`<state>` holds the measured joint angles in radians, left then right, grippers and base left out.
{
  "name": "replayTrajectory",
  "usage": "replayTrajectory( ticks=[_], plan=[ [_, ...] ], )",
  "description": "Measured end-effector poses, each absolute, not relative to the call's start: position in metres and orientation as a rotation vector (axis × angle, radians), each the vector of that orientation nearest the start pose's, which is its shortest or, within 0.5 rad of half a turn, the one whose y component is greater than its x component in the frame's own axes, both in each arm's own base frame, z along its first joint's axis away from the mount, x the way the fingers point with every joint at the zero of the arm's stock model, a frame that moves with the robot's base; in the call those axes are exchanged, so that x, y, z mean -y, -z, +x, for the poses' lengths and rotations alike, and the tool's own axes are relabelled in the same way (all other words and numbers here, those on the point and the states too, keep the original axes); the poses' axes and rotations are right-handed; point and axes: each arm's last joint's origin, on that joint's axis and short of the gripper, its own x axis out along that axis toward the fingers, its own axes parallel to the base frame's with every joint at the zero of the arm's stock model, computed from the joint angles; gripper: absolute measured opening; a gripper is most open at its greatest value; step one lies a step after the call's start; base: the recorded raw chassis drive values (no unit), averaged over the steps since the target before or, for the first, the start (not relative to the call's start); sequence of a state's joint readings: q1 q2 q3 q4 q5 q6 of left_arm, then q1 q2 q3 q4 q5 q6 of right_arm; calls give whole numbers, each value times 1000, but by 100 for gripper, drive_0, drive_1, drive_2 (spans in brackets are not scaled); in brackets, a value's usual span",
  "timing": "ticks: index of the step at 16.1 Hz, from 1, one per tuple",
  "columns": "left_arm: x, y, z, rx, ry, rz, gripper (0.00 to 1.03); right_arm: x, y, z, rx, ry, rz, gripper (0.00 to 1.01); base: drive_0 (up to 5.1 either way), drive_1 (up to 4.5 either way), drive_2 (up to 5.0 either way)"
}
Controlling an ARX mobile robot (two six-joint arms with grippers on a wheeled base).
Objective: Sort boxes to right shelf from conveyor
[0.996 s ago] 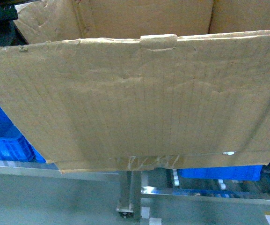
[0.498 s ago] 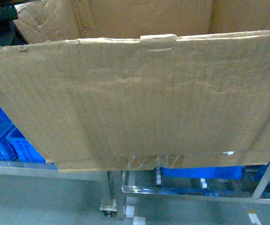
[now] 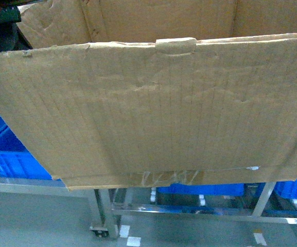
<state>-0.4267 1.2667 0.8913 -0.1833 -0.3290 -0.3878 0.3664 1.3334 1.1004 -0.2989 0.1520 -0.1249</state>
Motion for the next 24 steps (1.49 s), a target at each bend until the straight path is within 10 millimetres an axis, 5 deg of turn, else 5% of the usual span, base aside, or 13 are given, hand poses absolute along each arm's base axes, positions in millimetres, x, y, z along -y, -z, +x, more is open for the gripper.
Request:
replayTrajectory(
  ticks=[5,24],
  plan=[
    [104,-271,251,-531,-7,-172,2,-101,-313,275,-507,-242,-259,2,389,-165,-165],
    [104,-271,251,-531,-7,-171,2,-101,-313,275,-506,-242,-259,2,0,0,0]
  ],
)
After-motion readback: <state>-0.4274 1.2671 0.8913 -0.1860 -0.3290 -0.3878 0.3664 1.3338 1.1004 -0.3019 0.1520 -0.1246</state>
